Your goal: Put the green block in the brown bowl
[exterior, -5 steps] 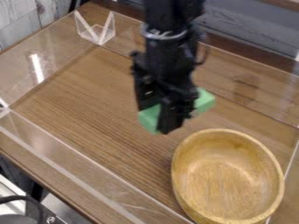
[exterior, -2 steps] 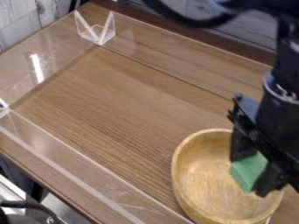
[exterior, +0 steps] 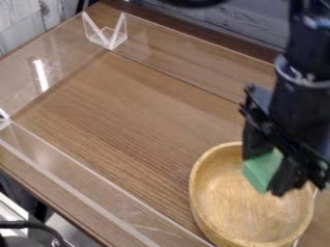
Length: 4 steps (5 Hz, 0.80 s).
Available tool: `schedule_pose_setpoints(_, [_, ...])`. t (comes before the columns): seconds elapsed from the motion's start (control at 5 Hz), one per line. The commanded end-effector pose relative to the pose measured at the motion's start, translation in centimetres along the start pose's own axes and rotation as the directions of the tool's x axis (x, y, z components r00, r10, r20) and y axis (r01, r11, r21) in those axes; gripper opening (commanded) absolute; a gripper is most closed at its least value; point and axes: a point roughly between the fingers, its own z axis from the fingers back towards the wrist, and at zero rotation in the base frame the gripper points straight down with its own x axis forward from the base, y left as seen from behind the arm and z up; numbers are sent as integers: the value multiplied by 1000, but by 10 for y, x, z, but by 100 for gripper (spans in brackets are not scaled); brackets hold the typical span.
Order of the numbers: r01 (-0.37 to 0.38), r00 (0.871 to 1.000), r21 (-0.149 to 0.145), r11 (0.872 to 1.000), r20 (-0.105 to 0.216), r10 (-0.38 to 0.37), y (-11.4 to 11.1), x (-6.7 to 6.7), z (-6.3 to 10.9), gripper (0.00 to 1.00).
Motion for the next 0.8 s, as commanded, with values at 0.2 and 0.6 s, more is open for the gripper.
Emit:
schedule_pose_setpoints(0.2, [52, 996, 6, 999, 69, -52, -22, 11, -12, 0])
schedule_pose_setpoints(0.6, [38, 995, 1, 999, 92, -38, -18, 6, -5, 0])
